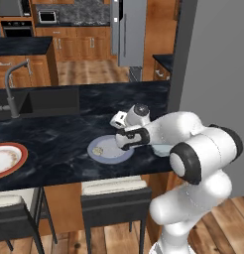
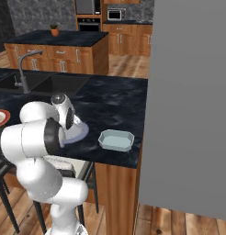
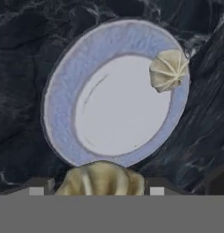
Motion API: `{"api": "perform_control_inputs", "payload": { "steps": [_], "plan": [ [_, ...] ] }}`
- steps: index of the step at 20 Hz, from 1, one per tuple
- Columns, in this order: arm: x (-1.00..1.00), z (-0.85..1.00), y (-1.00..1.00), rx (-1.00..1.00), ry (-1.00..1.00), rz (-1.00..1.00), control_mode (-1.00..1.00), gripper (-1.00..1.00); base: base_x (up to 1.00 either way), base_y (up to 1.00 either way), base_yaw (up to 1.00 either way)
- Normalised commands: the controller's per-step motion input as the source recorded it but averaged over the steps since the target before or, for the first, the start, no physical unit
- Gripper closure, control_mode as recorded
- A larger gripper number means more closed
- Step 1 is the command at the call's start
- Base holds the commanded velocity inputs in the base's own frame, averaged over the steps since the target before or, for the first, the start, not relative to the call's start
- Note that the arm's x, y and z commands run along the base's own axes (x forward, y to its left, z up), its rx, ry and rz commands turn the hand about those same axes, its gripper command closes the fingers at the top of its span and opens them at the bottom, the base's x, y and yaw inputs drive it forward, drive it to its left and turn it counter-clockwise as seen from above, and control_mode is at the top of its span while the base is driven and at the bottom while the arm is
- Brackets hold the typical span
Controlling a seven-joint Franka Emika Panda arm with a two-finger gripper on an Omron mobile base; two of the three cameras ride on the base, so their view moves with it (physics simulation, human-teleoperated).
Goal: Place two dumplings into each of the tupperware containers and then place the containers in the fridge.
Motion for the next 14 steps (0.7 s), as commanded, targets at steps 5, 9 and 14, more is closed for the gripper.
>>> {"api": "perform_control_inputs", "payload": {
  "steps": [5, 9, 14],
  "plan": [
    [-0.97, 1.00, -1.00, 0.01, -0.04, 0.00, -1.00, 1.00, 0.00, 0.00, 0.00],
    [-0.85, 1.00, -1.00, 0.00, 0.00, 0.00, -1.00, 1.00, 0.00, 0.00, 0.00],
    [-0.93, 0.79, -0.90, 0.00, 0.05, 0.00, -1.00, 1.00, 0.00, 0.00, 0.00]
  ]
}}
